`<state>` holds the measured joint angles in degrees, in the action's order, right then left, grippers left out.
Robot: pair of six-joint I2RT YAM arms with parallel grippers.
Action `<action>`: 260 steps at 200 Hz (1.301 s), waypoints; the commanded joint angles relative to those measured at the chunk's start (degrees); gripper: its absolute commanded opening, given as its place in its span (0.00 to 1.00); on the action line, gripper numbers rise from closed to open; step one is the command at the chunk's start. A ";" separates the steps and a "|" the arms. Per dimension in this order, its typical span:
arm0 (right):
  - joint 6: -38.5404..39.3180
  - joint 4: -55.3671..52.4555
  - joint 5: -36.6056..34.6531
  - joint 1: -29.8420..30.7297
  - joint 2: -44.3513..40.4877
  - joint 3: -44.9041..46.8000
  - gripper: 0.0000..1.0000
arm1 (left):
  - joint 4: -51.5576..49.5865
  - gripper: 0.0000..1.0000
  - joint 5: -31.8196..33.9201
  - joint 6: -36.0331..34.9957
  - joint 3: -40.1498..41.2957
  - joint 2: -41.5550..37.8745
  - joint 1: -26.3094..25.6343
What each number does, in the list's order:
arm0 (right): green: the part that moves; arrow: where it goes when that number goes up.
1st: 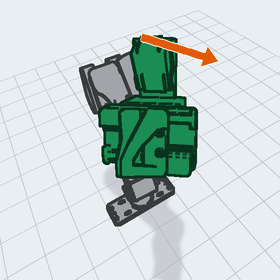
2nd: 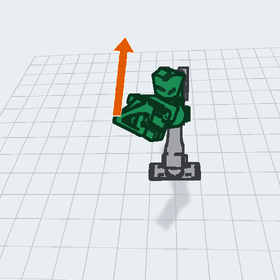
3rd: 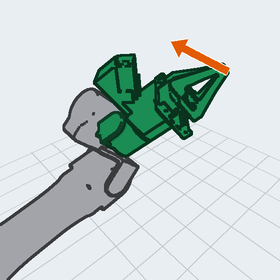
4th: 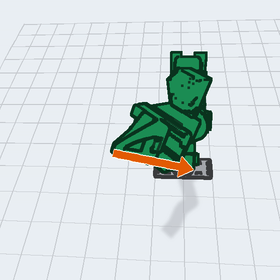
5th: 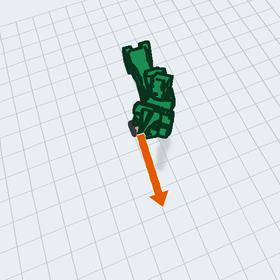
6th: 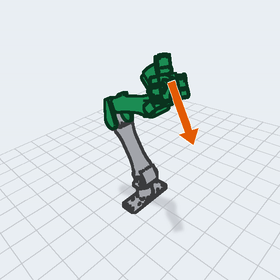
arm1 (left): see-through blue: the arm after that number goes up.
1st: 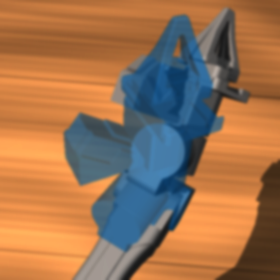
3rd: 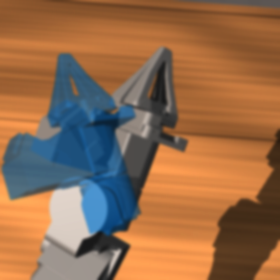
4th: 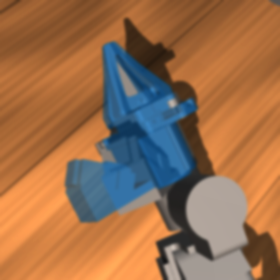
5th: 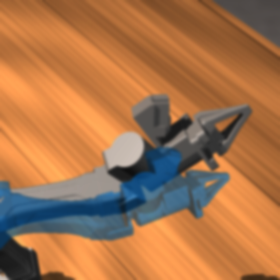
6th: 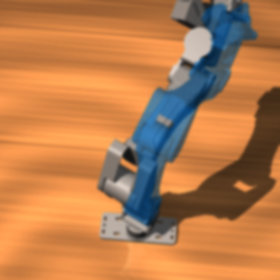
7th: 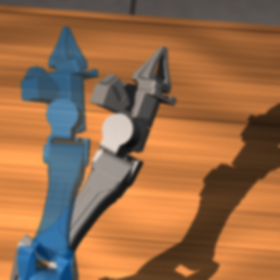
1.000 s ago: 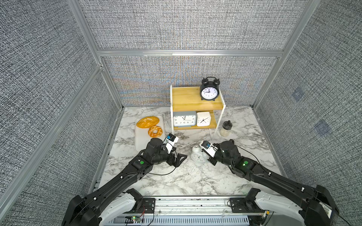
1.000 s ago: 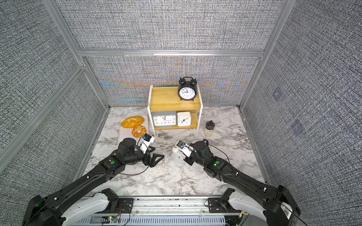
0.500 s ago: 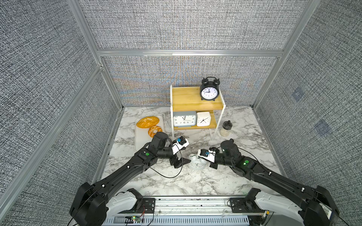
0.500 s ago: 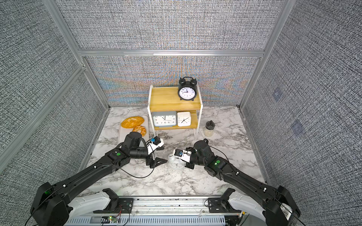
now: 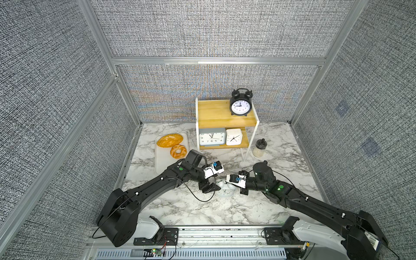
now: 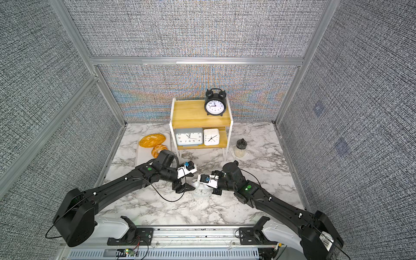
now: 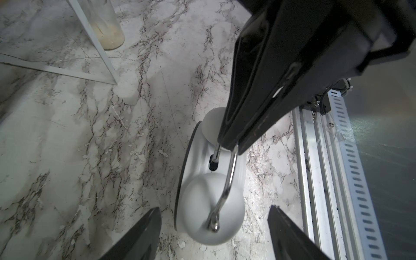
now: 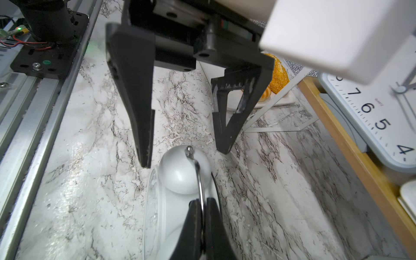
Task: Place the alarm clocks on the shelf by style
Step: Pick up the alarm from the center of the board.
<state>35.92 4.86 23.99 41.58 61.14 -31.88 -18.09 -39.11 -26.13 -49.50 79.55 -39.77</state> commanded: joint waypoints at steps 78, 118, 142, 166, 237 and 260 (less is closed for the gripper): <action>-0.77 0.10 0.62 -0.09 -0.53 0.47 0.00 | -0.10 0.71 2.06 1.51 -1.26 4.27 -1.45; -1.02 0.23 0.71 -0.05 -0.34 0.46 0.00 | -0.13 0.69 2.62 1.96 -1.48 5.06 -2.00; -1.20 0.25 0.71 -0.09 -0.15 0.50 0.00 | 0.07 0.69 2.82 2.11 -1.57 5.39 -2.22; -1.37 0.23 0.62 -0.10 -0.06 0.50 0.00 | -0.01 0.62 1.94 2.22 -1.83 5.27 -2.33; -1.99 0.46 -0.27 -0.09 -0.20 0.55 0.00 | -1.60 0.37 1.64 3.16 -2.96 5.20 -2.33; -2.85 0.94 -1.25 -0.09 -0.44 0.90 0.03 | -1.69 0.36 1.74 3.63 -3.13 4.97 -2.46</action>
<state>34.37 5.80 23.51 41.41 60.90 -31.35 -20.16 -35.92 -23.66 -52.05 84.73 -42.11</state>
